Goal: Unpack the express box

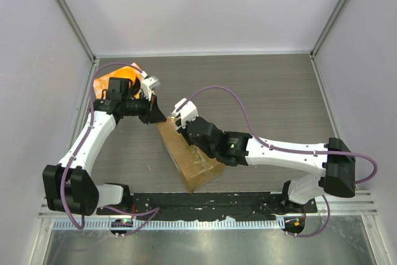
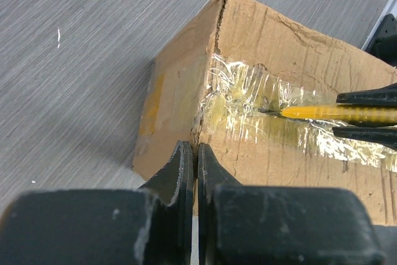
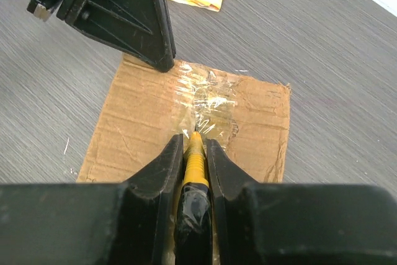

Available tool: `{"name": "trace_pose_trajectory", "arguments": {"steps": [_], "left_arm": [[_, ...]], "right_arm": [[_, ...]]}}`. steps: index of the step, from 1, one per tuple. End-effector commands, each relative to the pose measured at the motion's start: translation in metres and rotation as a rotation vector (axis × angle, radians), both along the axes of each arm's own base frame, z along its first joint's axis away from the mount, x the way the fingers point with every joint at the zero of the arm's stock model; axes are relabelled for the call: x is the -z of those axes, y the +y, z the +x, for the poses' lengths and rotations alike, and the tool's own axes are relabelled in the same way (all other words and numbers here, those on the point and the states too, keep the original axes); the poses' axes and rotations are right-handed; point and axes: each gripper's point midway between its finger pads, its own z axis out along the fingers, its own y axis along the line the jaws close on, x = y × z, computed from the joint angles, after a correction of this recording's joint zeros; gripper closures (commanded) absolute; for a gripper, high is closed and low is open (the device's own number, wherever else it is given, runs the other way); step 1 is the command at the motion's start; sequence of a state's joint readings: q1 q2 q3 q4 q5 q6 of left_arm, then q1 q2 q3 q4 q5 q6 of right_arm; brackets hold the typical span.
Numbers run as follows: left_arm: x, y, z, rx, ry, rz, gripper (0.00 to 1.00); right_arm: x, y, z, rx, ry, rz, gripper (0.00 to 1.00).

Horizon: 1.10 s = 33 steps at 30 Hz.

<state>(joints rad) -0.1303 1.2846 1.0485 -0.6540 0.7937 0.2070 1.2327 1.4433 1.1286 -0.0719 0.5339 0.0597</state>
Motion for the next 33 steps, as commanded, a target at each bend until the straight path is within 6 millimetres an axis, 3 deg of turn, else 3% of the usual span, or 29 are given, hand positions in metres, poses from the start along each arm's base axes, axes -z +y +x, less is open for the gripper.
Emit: {"name": "trace_pose_trajectory", "arguments": {"steps": [1,7,12,22,33], "left_arm": [[0.051,0.041,0.010,-0.190,0.101,0.221,1.00],[0.052,0.047,0.016,-0.240,0.096,0.240,1.00],[0.049,0.056,0.026,-0.307,0.064,0.270,1.00],[0.041,0.074,0.043,-0.421,0.005,0.333,1.00],[0.029,0.092,0.057,-0.523,-0.050,0.391,1.00]], "right_arm": [[0.025,-0.021,-0.017,0.044,0.079,-0.080,0.99],[0.029,-0.027,-0.034,0.071,0.102,-0.095,0.99],[0.016,-0.028,-0.056,0.059,0.130,-0.061,0.99],[0.014,-0.028,-0.099,-0.010,0.206,-0.050,0.99],[0.016,-0.035,-0.127,-0.017,0.256,-0.027,0.99]]}}
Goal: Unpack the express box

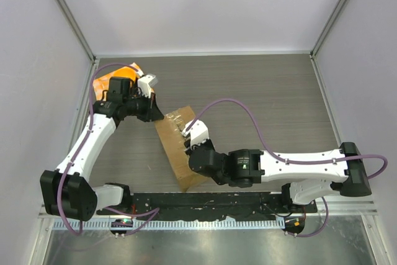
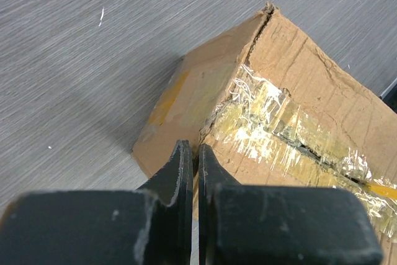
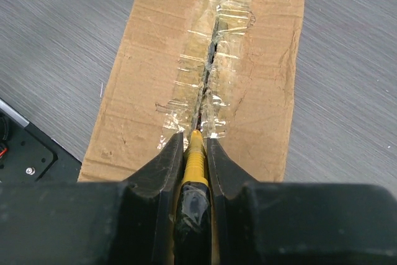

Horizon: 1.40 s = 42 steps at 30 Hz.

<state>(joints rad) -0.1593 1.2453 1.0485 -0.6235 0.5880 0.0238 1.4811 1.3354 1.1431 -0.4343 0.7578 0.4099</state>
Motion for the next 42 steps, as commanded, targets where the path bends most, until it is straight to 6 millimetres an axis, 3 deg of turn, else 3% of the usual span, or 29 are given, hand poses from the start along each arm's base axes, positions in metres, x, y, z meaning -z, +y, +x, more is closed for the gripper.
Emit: {"name": "trace_pose_trajectory", "arguments": {"steps": [1,10,18,22,26,33,37,39,40,42], "left_arm": [[0.029,0.082,0.045,-0.313,-0.065,0.345,1.00],[0.025,0.103,0.059,-0.402,-0.078,0.435,1.00],[0.017,0.092,0.055,-0.398,-0.065,0.367,1.00],[0.016,0.099,0.058,-0.413,-0.063,0.403,1.00],[0.018,0.114,0.064,-0.464,-0.082,0.463,1.00],[0.013,0.121,0.068,-0.523,-0.103,0.473,1.00],[0.007,0.121,0.067,-0.532,-0.103,0.465,1.00],[0.004,0.109,0.064,-0.485,-0.095,0.411,1.00],[-0.001,0.100,0.060,-0.448,-0.083,0.375,0.99],[-0.007,0.083,0.052,-0.373,-0.055,0.305,0.76]], "right_arm": [[0.009,-0.006,-0.044,-0.100,0.123,-0.011,0.99],[0.006,-0.004,-0.063,-0.139,0.169,0.047,0.99],[0.023,-0.003,-0.068,-0.139,0.201,0.037,0.99],[0.027,-0.007,-0.071,-0.138,0.229,0.042,0.99],[0.027,-0.012,-0.086,-0.165,0.270,0.073,0.99],[0.029,-0.013,-0.107,-0.224,0.324,0.073,0.99],[0.036,-0.016,-0.105,-0.213,0.319,0.039,0.99],[0.037,-0.018,-0.100,-0.190,0.300,0.029,0.99],[0.037,-0.020,-0.095,-0.171,0.278,0.025,0.99],[0.036,-0.022,-0.090,-0.156,0.257,0.017,0.99]]}}
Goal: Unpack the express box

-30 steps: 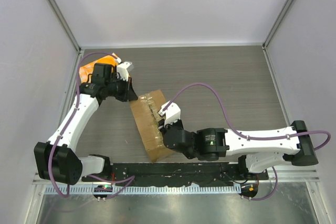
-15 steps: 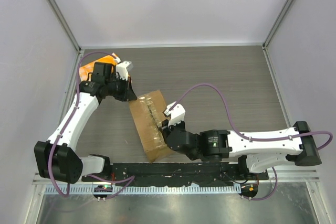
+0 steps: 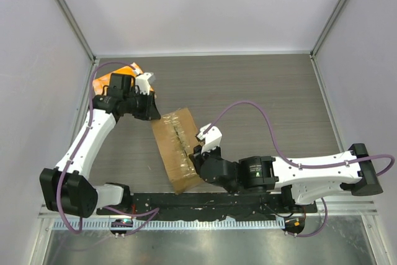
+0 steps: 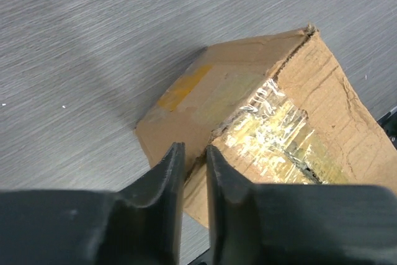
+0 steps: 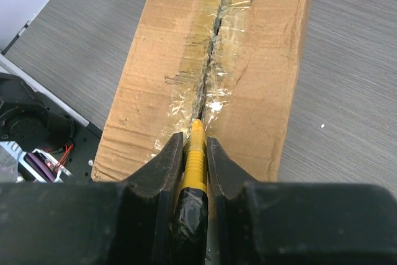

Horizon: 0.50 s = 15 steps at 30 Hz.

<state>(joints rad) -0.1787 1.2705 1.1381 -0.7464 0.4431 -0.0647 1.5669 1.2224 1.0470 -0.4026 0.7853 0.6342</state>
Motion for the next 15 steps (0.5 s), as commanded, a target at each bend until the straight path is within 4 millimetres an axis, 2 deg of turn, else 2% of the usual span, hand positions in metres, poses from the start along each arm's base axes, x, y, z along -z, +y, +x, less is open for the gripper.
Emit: {"name": "trace_pose_trajectory", "arguments": {"steps": [1,3,4,8,10,11,14,15], "left_arm": [[-0.011,0.049,0.041,-0.131,-0.109,0.162,0.57],[-0.022,0.032,0.031,-0.035,-0.101,0.093,0.50],[-0.034,0.017,0.023,0.038,-0.111,0.024,0.45],[-0.071,-0.009,0.006,0.223,-0.249,-0.093,0.31],[-0.084,-0.018,0.005,0.285,-0.331,-0.135,0.26],[-0.096,-0.028,-0.007,0.363,-0.370,-0.192,0.25],[-0.102,-0.044,-0.025,0.527,-0.467,-0.240,0.23],[-0.094,-0.046,-0.028,0.559,-0.476,-0.235,0.22]], "right_arm": [[0.041,-0.017,-0.052,-0.195,0.125,-0.179,0.99],[0.038,-0.017,-0.048,-0.192,0.108,-0.179,0.99],[0.036,-0.016,-0.045,-0.189,0.106,-0.175,0.99],[0.029,-0.011,-0.038,-0.202,0.093,-0.170,0.99],[0.027,-0.008,-0.034,-0.210,0.086,-0.175,0.99],[0.028,-0.005,-0.031,-0.212,0.089,-0.180,0.99],[0.027,0.001,-0.023,-0.218,0.082,-0.189,0.99],[0.025,0.004,-0.020,-0.218,0.074,-0.192,0.99]]}}
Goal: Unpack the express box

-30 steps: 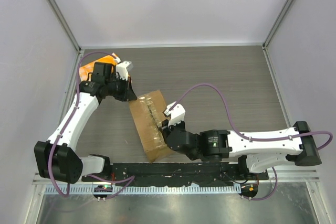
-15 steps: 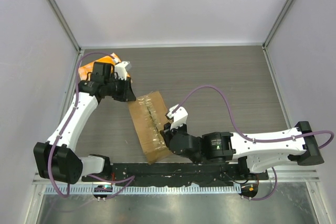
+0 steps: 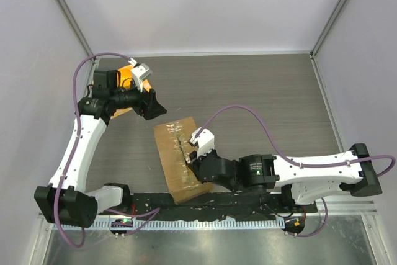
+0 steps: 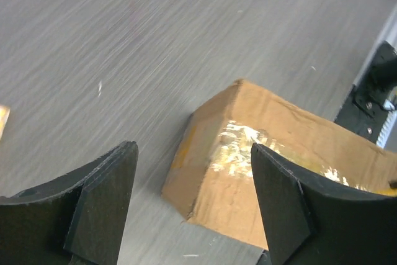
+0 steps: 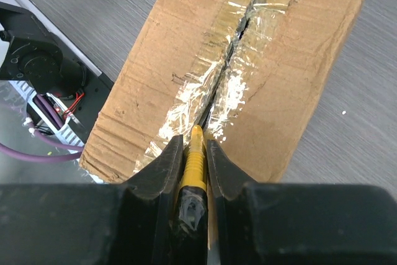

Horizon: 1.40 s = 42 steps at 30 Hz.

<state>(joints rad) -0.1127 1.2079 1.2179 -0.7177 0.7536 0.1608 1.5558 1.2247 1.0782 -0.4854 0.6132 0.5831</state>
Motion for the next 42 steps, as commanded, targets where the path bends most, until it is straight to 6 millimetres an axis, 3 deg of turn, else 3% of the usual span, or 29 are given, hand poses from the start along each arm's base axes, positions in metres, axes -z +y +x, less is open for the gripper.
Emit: {"name": "trace_pose_trajectory", "arguments": {"steps": [1,5,9,13,15,18,21,24,28,32,37,40,41,42], "left_arm": [[-0.021,-0.031,-0.026,0.316,-0.245,-0.072,0.22],[-0.001,-0.033,-0.020,0.381,-0.268,-0.021,0.22],[0.022,-0.028,0.007,0.344,-0.290,0.104,0.24],[0.028,-0.025,0.029,0.287,-0.287,0.135,0.27],[0.022,-0.028,0.030,0.292,-0.295,0.112,0.28],[0.001,-0.040,0.021,0.311,-0.320,0.053,0.28],[-0.005,-0.050,0.012,0.347,-0.297,0.025,0.28],[0.016,-0.051,0.011,0.347,-0.285,0.081,0.29],[0.058,-0.033,0.031,0.234,-0.260,0.229,0.33],[0.079,-0.019,0.046,0.138,-0.236,0.316,0.41],[0.085,-0.014,0.047,0.108,-0.228,0.333,0.51],[0.092,-0.012,0.048,0.094,-0.207,0.345,0.75],[0.094,-0.011,0.049,0.082,-0.201,0.352,0.88],[0.094,-0.010,0.050,0.078,-0.200,0.354,0.92]], "right_arm": [[0.013,0.003,0.004,-0.074,-0.010,-0.113,0.99],[0.003,0.004,0.024,-0.081,-0.029,-0.122,0.99],[-0.009,-0.002,0.059,-0.086,-0.044,-0.130,0.99],[-0.013,0.000,0.084,-0.134,-0.059,-0.156,0.99],[-0.019,0.006,0.088,-0.168,-0.080,-0.178,0.99],[-0.009,0.013,0.093,-0.201,-0.083,-0.243,0.99],[0.002,0.016,0.095,-0.216,-0.075,-0.276,0.99],[0.003,0.016,0.094,-0.214,-0.074,-0.269,0.99],[-0.005,0.013,0.095,-0.191,-0.077,-0.241,0.99],[-0.014,0.013,0.091,-0.185,-0.063,-0.204,0.99],[-0.017,0.012,0.086,-0.185,-0.049,-0.179,0.99],[-0.016,0.011,0.084,-0.184,-0.044,-0.178,0.99],[-0.017,0.011,0.083,-0.180,-0.041,-0.172,0.99],[-0.016,0.010,0.083,-0.180,-0.039,-0.174,0.99]]}}
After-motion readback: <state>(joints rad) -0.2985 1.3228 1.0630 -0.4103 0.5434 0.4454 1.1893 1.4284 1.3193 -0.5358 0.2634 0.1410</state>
